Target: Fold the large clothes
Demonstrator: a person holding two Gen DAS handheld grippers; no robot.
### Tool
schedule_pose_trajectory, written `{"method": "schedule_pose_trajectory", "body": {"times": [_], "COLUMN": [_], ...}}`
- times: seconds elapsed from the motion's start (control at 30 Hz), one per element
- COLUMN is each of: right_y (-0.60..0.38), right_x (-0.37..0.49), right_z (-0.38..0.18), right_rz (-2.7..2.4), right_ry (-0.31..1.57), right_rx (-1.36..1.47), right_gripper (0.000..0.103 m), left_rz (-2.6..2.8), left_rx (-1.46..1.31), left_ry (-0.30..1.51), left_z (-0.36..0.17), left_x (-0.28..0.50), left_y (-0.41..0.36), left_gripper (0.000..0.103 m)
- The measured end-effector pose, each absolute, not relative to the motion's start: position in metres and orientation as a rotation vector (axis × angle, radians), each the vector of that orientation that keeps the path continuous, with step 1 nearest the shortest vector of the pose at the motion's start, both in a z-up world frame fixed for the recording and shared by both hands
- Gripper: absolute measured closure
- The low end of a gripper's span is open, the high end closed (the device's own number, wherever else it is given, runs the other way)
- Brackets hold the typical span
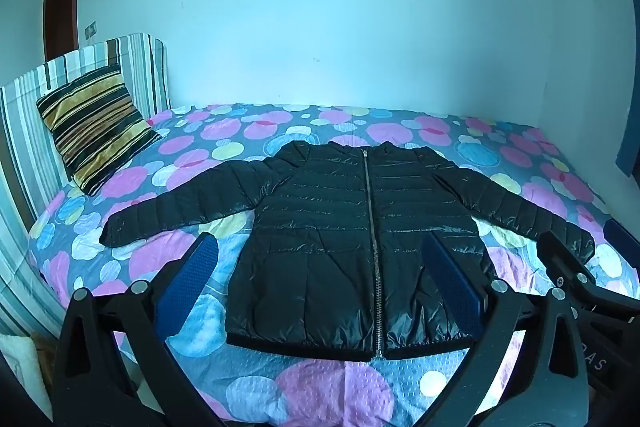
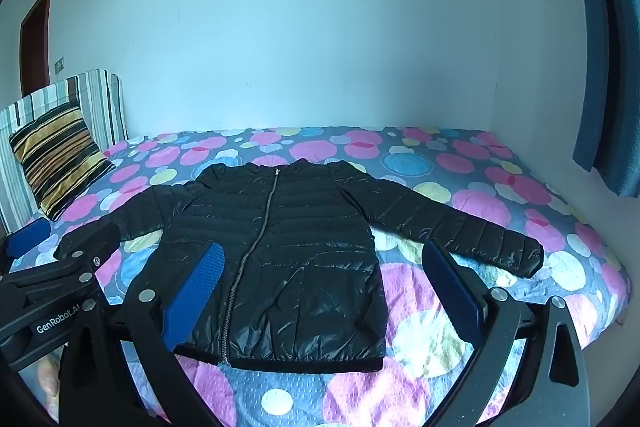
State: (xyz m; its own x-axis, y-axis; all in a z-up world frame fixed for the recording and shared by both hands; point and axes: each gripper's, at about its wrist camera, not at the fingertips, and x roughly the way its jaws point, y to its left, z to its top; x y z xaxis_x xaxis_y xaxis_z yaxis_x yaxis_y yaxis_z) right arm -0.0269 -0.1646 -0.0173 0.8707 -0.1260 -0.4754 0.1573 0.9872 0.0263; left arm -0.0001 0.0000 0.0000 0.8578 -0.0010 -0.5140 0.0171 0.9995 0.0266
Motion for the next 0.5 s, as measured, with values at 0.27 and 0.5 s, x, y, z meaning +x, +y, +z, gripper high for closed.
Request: {"method": "schedule_pose_trajectory", "body": {"times": [0.27, 0.5], "right_y": [-0.1652, -0.1641], "right_x": [-0.0262, -0.0251], "right_z": [-0.0141, -0.0134], "right_rz": [-0.148, -0.148], "right_ry": [0.496, 0.495], "right_rx": [0.065, 0.065], "right_gripper": [0.005, 0.005], "left_rz": [-0.008, -0.009], "left_rx": [0.025, 0.031], "left_ry": [0.544, 0.544], "left_z": [0.001, 0.0], "left_x": [-0.001, 0.0001], "left_y": [0.0004, -0.0001], "left_gripper": [0.002, 0.002]}}
